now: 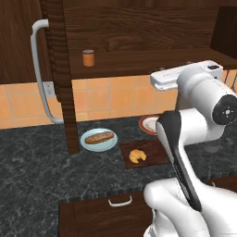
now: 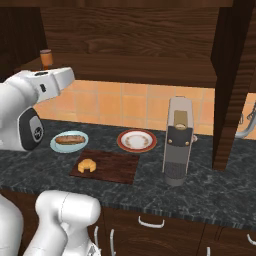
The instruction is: From the different types of pastries on the counter, select a croissant and place it on the cutting board. Then retrieve a jar of jam from the cabinet and place it alongside the croissant on the cutting board.
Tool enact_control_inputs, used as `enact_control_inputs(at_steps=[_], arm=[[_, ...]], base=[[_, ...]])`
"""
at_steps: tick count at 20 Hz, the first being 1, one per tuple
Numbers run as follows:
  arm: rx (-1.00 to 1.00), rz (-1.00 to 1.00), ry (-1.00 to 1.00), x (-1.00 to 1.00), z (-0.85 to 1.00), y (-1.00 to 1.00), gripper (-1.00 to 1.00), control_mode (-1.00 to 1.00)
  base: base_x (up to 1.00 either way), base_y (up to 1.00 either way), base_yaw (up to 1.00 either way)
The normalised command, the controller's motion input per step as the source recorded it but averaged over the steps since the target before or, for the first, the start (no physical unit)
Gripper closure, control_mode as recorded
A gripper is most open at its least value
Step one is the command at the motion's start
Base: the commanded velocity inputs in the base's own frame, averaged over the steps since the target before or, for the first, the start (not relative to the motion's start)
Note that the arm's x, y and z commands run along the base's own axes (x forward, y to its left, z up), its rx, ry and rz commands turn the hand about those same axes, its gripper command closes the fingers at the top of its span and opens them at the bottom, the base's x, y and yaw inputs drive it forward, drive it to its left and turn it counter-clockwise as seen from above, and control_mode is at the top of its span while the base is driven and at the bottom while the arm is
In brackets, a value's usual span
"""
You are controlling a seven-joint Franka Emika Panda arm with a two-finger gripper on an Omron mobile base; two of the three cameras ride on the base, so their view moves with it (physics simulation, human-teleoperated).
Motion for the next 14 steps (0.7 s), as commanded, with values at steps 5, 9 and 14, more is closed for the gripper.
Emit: enact_control_inputs(at_steps=[5, 9, 14], arm=[[0.0, 0.03, 0.5, 0.0, 1.0, 0.0, -1.0, -1.0], [0.03, 0.07, 0.08, 0.0, 0.22, -0.05, -1.0, -1.0], [0.06, 0.24, 0.0, 0.0, -0.33, -0.16, -1.0, -1.0]], base=[[0.0, 0.0, 0.0], [0.0, 0.0, 0.0], [0.0, 0.0, 0.0]])
